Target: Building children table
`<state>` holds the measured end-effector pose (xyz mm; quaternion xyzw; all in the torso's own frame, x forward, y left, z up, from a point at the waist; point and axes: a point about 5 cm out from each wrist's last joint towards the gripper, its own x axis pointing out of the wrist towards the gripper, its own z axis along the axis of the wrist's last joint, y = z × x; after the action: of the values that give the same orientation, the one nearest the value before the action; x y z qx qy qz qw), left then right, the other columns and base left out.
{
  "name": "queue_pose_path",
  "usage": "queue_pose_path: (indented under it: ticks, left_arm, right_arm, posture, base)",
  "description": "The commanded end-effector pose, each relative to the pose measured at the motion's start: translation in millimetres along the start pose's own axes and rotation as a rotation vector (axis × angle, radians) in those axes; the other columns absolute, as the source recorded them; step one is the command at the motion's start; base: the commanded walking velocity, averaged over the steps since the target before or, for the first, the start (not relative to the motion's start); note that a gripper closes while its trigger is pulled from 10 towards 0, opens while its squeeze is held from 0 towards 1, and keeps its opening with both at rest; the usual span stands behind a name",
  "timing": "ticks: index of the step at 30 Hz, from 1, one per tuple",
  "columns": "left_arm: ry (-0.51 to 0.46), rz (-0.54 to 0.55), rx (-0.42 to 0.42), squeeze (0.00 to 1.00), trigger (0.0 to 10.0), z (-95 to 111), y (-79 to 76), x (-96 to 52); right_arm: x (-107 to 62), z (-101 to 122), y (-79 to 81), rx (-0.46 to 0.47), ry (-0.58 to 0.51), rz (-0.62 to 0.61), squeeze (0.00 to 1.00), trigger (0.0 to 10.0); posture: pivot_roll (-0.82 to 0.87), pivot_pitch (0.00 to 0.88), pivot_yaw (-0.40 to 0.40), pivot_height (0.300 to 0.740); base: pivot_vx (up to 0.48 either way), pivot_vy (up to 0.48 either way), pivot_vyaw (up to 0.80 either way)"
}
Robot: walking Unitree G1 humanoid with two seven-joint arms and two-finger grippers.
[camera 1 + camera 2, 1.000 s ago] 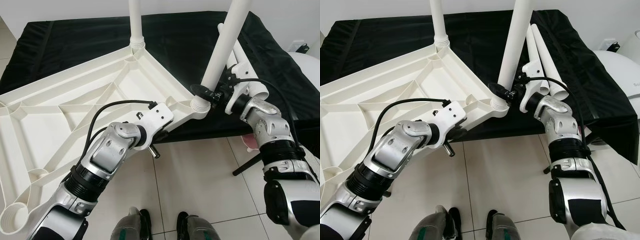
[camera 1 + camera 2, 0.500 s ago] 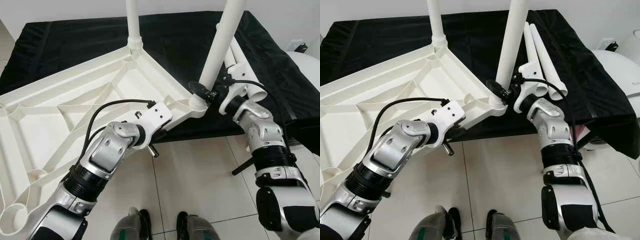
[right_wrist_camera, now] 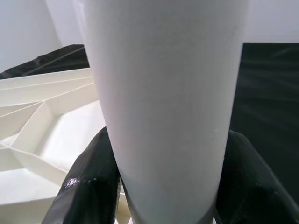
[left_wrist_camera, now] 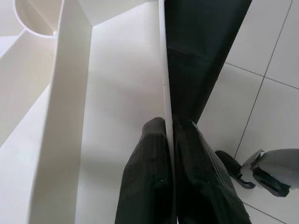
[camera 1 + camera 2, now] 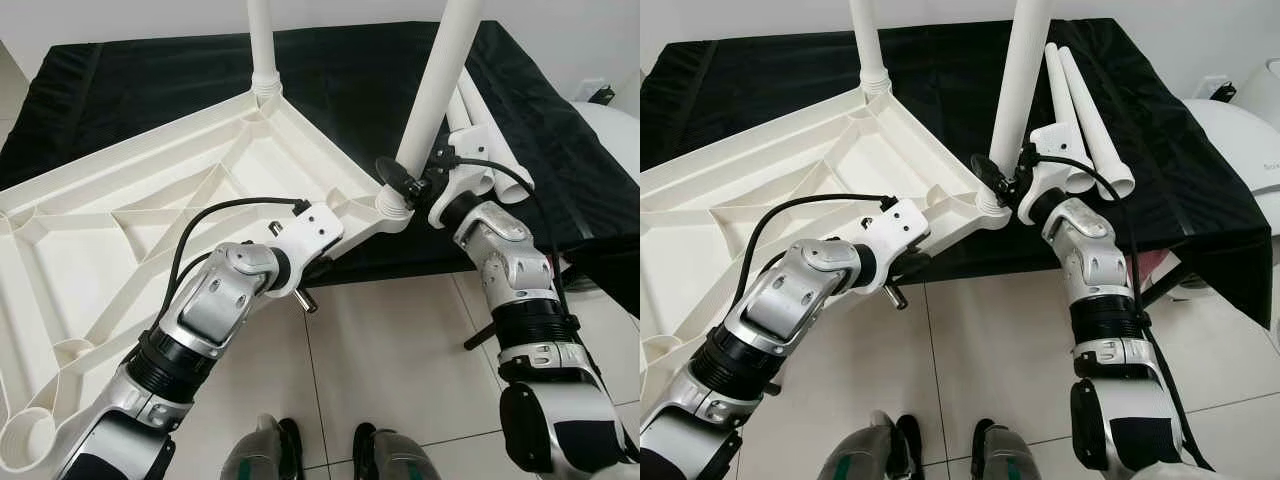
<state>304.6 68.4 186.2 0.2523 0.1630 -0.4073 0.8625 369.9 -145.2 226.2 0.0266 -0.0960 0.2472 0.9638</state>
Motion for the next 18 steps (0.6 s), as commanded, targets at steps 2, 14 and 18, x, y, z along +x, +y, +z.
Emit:
queue_pose_path:
  ticks: [2,14,18]
  left_arm:
    - [-0.008,0.016,0.022,0.00,10.0,1.2,-4.7,1.1]
    - [-0.009,0.014,0.025,0.00,10.0,1.6,-5.2,1.1]
    - [-0.009,0.017,0.022,0.00,10.0,2.0,-4.9,1.2]
  right_arm:
    - [1.3,14.9,0.1,0.025,-0.080,-0.093,0.00,10.0]
    - [0.3,10.6,14.4,0.056,-0.086,-0.230,0.00,10.0]
    - [0.1,9.4,21.1,0.064,-0.092,-0.265,0.00,10.0]
  posture:
    - [-0.07,0.124,0.002,0.740]
    - [-0.07,0.123,0.003,0.740]
    - [-0.07,0.127,-0.001,0.740]
  base:
    - [0.000,0.000,0.00]
    - [0.000,0.000,0.00]
    - [0.000,0.000,0.00]
